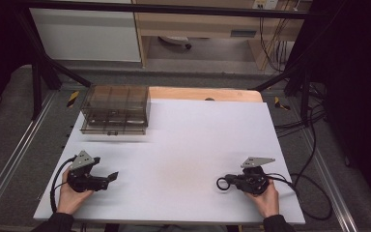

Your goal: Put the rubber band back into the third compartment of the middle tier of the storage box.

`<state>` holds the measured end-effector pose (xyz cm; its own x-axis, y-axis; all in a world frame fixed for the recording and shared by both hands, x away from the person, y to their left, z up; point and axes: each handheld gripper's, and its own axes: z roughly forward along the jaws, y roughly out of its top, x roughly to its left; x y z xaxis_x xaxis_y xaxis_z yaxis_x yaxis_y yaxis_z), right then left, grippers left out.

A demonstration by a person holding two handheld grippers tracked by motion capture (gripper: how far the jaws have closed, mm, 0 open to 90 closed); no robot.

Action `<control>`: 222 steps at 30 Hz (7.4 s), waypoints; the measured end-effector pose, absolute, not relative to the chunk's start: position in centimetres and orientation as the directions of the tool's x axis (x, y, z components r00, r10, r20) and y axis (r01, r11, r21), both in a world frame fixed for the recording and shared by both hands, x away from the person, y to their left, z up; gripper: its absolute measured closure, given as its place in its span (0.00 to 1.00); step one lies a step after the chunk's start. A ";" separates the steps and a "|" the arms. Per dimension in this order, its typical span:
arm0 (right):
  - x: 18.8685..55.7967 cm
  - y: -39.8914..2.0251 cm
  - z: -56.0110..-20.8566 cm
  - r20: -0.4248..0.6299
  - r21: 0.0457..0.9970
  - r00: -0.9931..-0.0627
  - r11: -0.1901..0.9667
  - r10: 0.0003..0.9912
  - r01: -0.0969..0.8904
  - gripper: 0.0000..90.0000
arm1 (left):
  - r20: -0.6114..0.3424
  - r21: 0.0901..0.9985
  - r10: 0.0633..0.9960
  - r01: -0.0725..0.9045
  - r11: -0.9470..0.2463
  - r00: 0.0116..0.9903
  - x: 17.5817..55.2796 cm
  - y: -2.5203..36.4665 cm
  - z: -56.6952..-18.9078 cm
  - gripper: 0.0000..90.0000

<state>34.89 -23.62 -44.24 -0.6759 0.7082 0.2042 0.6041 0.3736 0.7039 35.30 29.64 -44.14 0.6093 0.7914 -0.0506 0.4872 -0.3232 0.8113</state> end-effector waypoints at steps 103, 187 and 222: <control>43.3 -5.2 -38.2 0.088 0.816 -0.714 0.361 0.695 0.452 0.98 | -0.055 0.811 0.785 0.487 -0.325 0.617 35.2 29.7 -44.2 0.06; 51.7 5.7 -39.1 0.085 0.837 -0.697 0.328 0.712 0.437 0.98 | -0.064 0.807 0.778 0.491 -0.328 0.625 35.2 29.7 -44.4 0.06; 52.9 7.1 -41.0 0.056 0.830 -0.699 0.356 0.713 0.430 0.90 | -0.065 0.807 0.777 0.491 -0.328 0.626 35.2 29.7 -44.4 0.06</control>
